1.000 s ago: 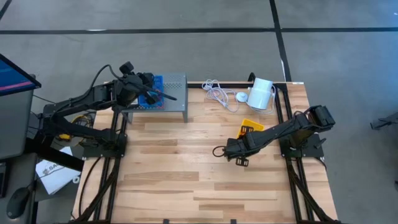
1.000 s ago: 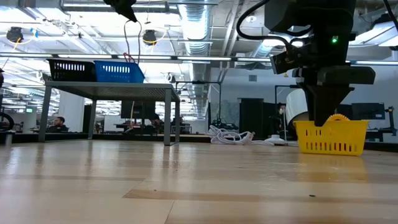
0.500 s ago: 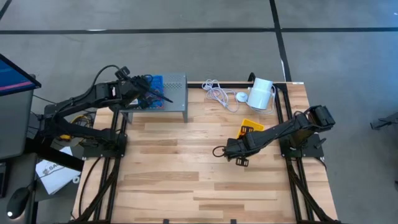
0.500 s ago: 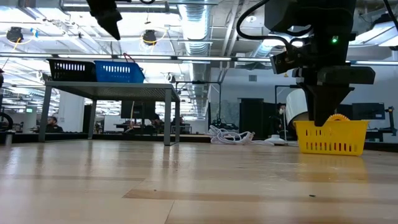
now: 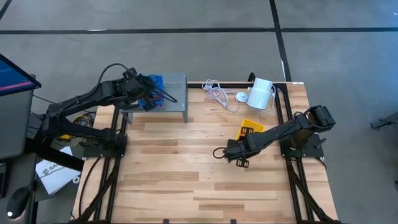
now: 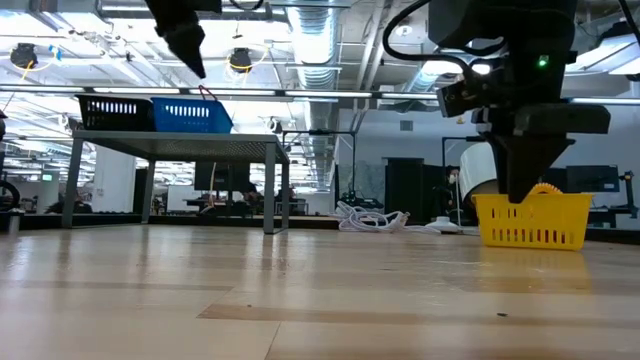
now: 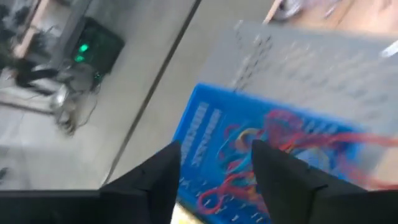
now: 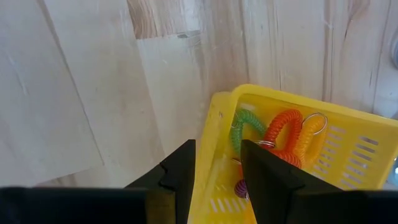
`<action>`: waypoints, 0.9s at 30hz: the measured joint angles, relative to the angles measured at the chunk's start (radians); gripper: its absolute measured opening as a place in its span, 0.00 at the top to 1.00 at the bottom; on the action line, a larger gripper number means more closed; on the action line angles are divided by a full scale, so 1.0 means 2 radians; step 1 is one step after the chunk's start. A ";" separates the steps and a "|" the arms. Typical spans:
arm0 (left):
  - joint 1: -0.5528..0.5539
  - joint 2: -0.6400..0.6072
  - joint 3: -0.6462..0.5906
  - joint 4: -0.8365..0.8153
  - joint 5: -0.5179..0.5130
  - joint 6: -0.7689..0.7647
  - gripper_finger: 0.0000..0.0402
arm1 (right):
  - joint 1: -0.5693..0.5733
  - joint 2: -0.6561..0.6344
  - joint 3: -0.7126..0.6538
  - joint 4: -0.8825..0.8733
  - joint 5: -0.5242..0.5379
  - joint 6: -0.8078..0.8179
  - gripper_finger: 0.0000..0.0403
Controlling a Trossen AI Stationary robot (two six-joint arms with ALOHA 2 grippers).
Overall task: Pick & Place Office Desk Supplies
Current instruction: Put the yellow basket containing the stretchable key holders on the shelf
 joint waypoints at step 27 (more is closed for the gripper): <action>-0.184 0.035 0.045 0.117 0.236 -0.053 0.47 | -0.023 -0.003 0.000 -0.016 -0.013 0.013 0.70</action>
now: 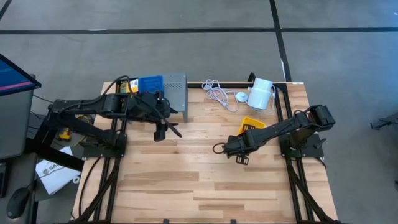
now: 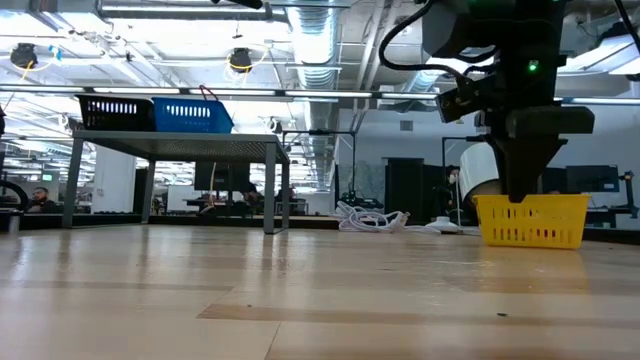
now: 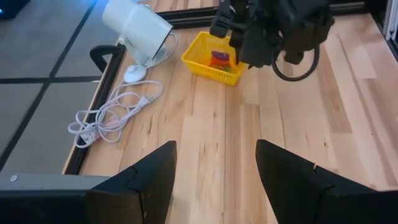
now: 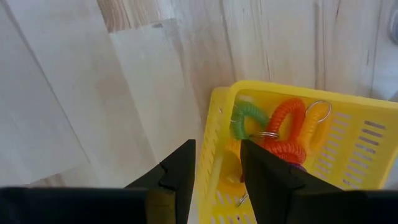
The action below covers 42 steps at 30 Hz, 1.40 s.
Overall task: Pick & Place Office Desk Supplies
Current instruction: Put the yellow basket containing the stretchable key holders on the shelf
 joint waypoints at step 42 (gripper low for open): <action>0.000 0.032 0.000 -0.006 0.023 -0.024 0.47 | 0.020 0.001 0.002 0.144 -0.086 -0.072 0.99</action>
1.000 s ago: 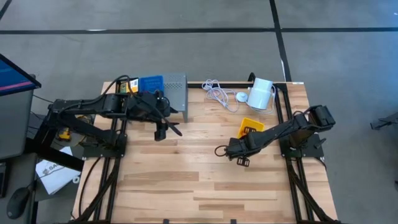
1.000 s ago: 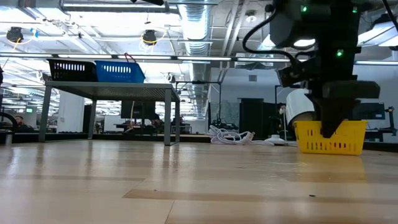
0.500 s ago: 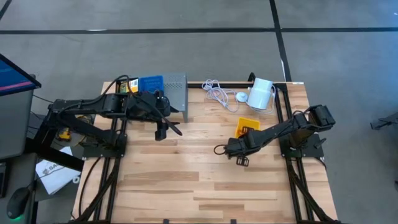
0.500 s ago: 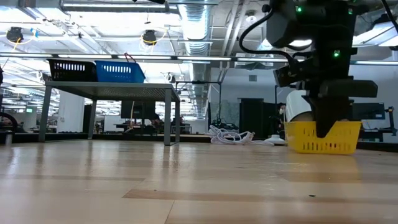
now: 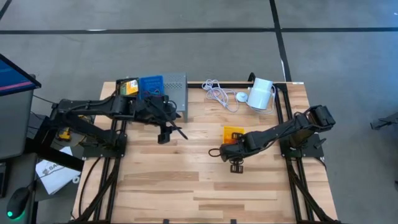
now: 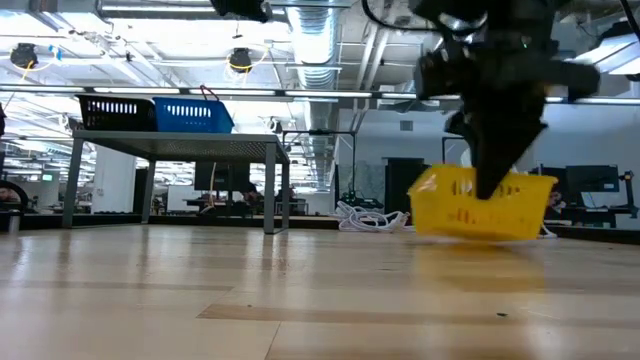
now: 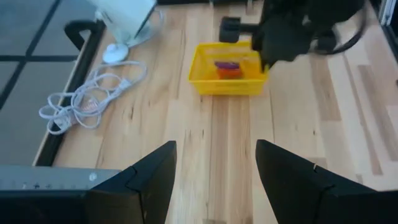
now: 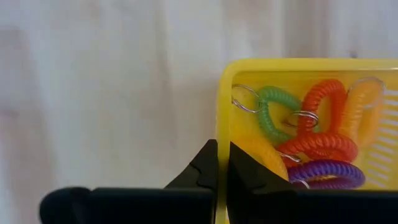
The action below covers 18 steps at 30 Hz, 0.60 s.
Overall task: Pick & Place Office Desk Supplies
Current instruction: Put the yellow basket containing the stretchable key holders on the shelf
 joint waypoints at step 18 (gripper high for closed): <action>-0.017 0.047 0.000 0.008 0.000 0.001 0.47 | -0.018 0.006 0.008 0.141 -0.050 -0.042 1.00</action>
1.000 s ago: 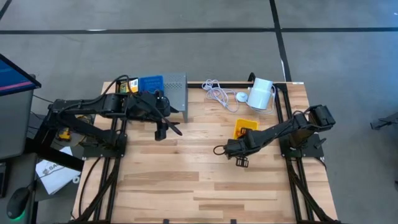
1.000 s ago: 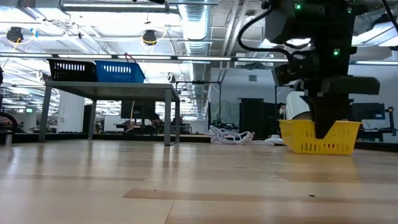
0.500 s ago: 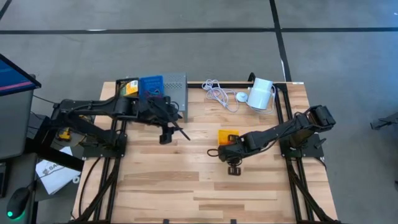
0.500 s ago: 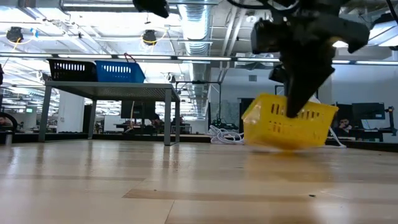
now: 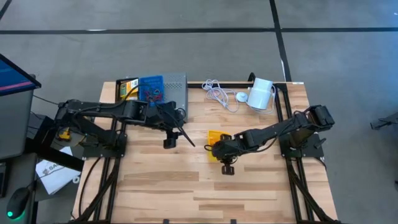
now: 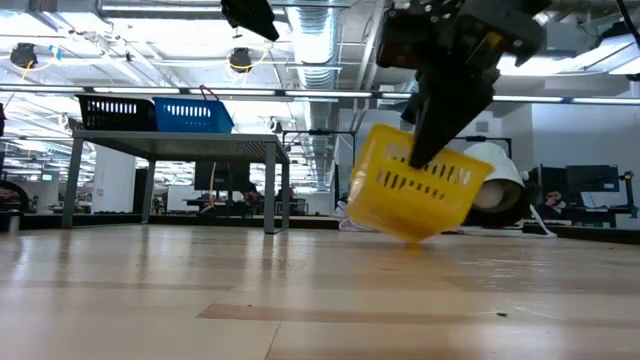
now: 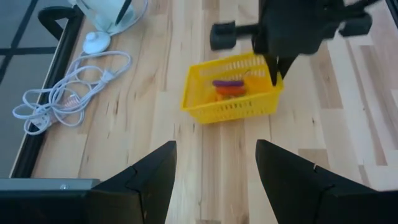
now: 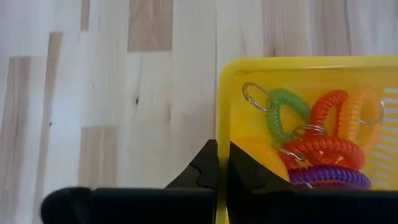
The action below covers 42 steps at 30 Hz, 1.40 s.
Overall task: Pick & Place Office Desk Supplies
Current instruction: Put the yellow basket containing the stretchable key holders on the shelf
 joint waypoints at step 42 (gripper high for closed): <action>-0.040 0.015 0.000 0.021 0.053 -0.028 0.47 | -0.016 0.013 0.049 0.008 -0.024 -0.042 0.50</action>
